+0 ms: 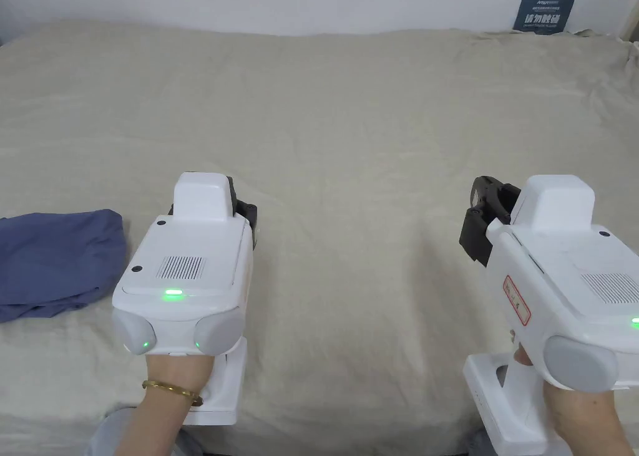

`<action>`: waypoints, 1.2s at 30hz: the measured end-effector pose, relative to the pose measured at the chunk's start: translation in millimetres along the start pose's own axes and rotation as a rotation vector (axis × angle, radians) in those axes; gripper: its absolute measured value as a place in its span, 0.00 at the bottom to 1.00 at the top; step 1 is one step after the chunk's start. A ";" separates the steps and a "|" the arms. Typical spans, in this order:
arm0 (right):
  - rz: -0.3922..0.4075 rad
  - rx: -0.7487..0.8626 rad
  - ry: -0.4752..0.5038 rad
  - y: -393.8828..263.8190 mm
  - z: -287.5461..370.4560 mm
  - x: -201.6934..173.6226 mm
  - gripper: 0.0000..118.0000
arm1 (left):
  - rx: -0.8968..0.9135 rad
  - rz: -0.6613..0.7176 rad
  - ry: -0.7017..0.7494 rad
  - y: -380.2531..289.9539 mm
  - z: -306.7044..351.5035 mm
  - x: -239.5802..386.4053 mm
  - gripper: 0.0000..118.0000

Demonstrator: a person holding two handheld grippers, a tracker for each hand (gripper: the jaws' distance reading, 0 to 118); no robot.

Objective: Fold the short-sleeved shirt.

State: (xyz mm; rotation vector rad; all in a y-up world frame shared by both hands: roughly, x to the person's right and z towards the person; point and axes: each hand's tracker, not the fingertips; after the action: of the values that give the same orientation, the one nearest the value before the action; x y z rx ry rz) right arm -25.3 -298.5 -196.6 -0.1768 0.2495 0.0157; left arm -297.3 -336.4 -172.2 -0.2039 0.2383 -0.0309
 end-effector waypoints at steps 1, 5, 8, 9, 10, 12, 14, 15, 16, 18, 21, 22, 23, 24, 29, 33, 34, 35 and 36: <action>0.000 0.001 0.001 0.7 0.3 -0.2 0.00 | -0.001 0.000 -0.002 0.0 0.0 0.0 0.00; -0.024 -0.026 0.005 5.2 0.4 0.1 0.05 | -0.003 0.014 -0.004 0.6 0.8 -0.5 0.05; -0.102 -0.131 0.051 16.0 -1.0 2.9 0.27 | -0.003 0.045 0.000 1.4 2.1 -2.7 0.12; -0.120 -0.186 0.057 20.6 -2.9 4.0 0.54 | -0.015 0.060 -0.010 2.2 1.9 -4.2 0.27; -0.131 -0.223 0.059 24.0 -4.3 4.0 0.88 | -0.030 0.069 -0.010 2.7 1.0 -5.2 0.62; -0.143 -0.207 0.070 34.0 -1.1 1.0 0.97 | -0.034 0.073 -0.004 2.1 3.6 -5.6 1.00; -0.131 -0.268 0.063 43.6 -1.2 -2.4 0.98 | -0.027 0.095 -0.022 4.2 10.1 -5.3 1.00; -0.137 -0.298 0.051 48.2 -2.2 -3.9 0.98 | -0.042 0.093 -0.022 4.1 11.6 -5.2 1.00; -0.156 -0.325 0.034 51.9 -2.7 -4.9 0.98 | -0.050 0.099 -0.025 2.0 12.6 -6.4 1.00; -0.213 -0.354 -0.007 51.3 6.0 -4.9 0.98 | -0.059 0.101 -0.002 -5.4 18.5 -6.7 1.00; -0.231 -0.357 -0.145 53.0 19.2 -9.1 0.98 | -0.085 0.067 0.049 -21.7 25.4 -15.0 1.00; -0.233 -0.378 -0.149 55.4 20.6 -9.0 0.98 | -0.098 0.052 0.071 -27.9 27.2 -16.9 1.00; -0.233 -0.403 -0.139 58.3 21.7 -8.8 0.98 | -0.117 0.037 0.090 -35.6 28.4 -20.7 1.00; -0.228 -0.418 -0.129 59.0 25.0 -8.6 0.98 | -0.140 0.028 0.100 -43.2 29.2 -26.7 1.00; -0.212 -0.435 -0.074 56.4 36.5 -10.7 0.98 | -0.201 0.028 0.159 -72.3 37.0 -41.8 1.00; -0.219 -0.419 -0.108 52.0 32.4 -10.6 0.98 | -0.202 0.054 0.175 -81.3 43.1 -49.7 1.00; -0.238 -0.402 -0.130 50.0 33.4 -11.0 0.98 | -0.199 0.053 0.180 -83.3 43.4 -50.1 1.00; -0.244 -0.380 -0.143 45.3 34.8 -11.4 0.98 | -0.196 0.045 0.197 -86.1 43.1 -50.1 1.00; -0.233 -0.378 -0.138 38.9 35.0 -11.0 0.98 | -0.196 0.040 0.206 -88.8 43.4 -53.5 1.00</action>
State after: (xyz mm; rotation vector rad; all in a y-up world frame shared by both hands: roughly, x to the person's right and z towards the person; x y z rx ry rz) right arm -28.9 -253.9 -167.2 -0.5780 0.0852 -0.1568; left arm -339.5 -411.9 -100.4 -0.3920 0.4518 0.0111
